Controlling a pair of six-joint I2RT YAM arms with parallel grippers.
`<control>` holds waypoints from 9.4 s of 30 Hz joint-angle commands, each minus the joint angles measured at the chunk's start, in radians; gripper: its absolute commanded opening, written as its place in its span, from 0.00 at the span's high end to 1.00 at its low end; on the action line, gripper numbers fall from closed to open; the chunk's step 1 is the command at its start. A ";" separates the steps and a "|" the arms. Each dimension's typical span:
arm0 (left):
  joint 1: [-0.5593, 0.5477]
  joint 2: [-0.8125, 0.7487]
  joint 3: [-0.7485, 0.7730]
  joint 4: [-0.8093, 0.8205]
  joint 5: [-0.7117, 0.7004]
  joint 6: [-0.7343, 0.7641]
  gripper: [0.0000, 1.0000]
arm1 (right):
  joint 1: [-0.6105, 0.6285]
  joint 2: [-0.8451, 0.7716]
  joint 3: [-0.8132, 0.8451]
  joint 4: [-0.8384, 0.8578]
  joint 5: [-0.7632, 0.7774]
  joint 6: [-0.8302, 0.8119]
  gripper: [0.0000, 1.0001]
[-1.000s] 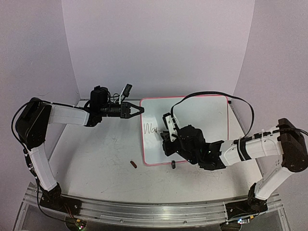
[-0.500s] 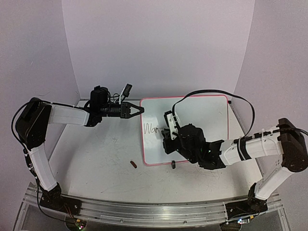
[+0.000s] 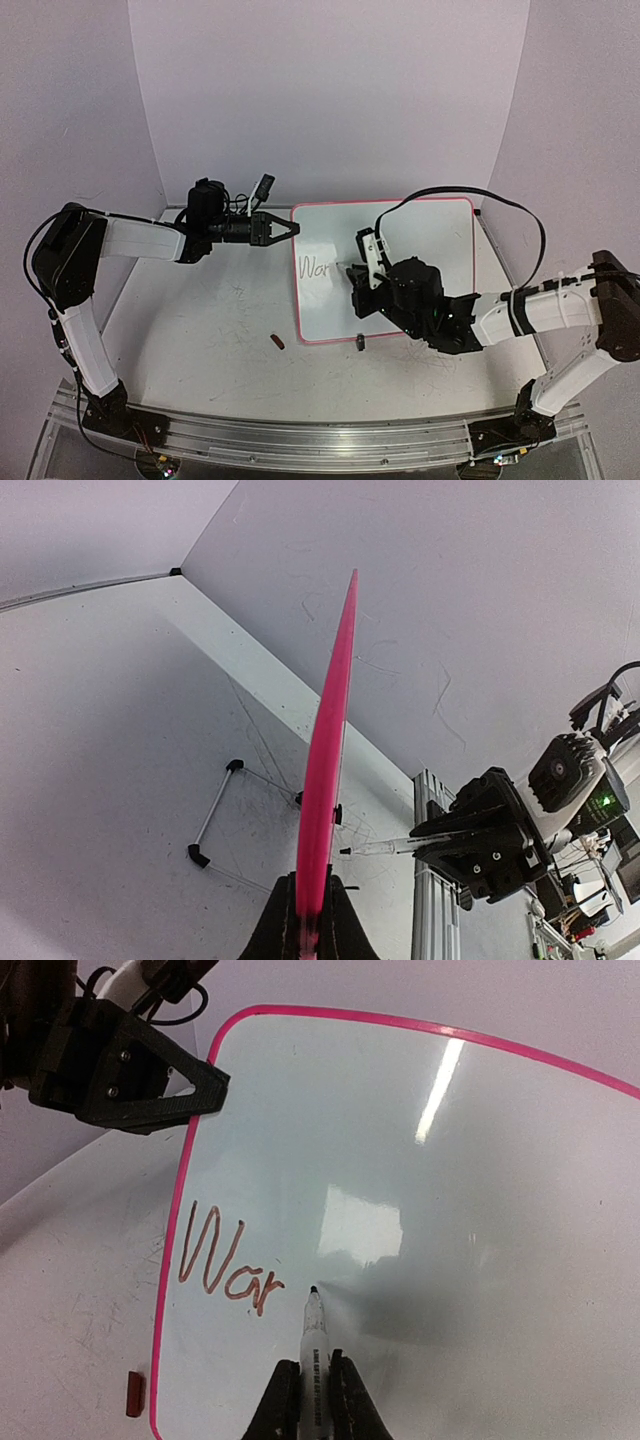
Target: Write a sentence on the whiteboard
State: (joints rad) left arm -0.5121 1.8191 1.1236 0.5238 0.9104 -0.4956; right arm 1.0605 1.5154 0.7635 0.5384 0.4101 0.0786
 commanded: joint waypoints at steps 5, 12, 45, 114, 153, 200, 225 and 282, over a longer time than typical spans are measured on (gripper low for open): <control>-0.016 -0.016 0.007 -0.027 0.000 -0.020 1.00 | 0.000 0.036 0.059 0.036 -0.044 -0.022 1.00; -0.017 -0.020 0.007 -0.028 0.002 -0.020 1.00 | 0.000 0.046 0.071 0.035 -0.029 -0.021 1.00; -0.017 -0.027 0.006 -0.027 0.002 -0.017 1.00 | 0.004 0.044 0.043 -0.037 0.016 0.010 1.00; -0.017 -0.023 0.007 -0.027 0.002 -0.020 1.00 | -0.006 0.026 0.043 -0.060 0.087 0.062 1.00; -0.017 -0.030 0.006 -0.028 0.004 -0.020 1.00 | 0.026 0.040 0.044 -0.097 0.071 0.093 1.00; -0.019 -0.023 0.008 -0.027 0.004 -0.021 1.00 | 0.000 0.014 0.037 -0.085 0.123 0.112 1.00; -0.019 -0.027 0.006 -0.027 0.005 -0.021 1.00 | 0.027 0.016 -0.001 -0.120 0.113 0.171 1.00; -0.028 -0.006 0.010 -0.027 0.007 -0.021 1.00 | 0.011 -0.145 -0.037 0.029 0.037 -0.052 1.00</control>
State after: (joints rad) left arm -0.5138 1.8187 1.1236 0.5240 0.9127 -0.4969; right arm 1.0740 1.3815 0.7467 0.5118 0.4475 0.0342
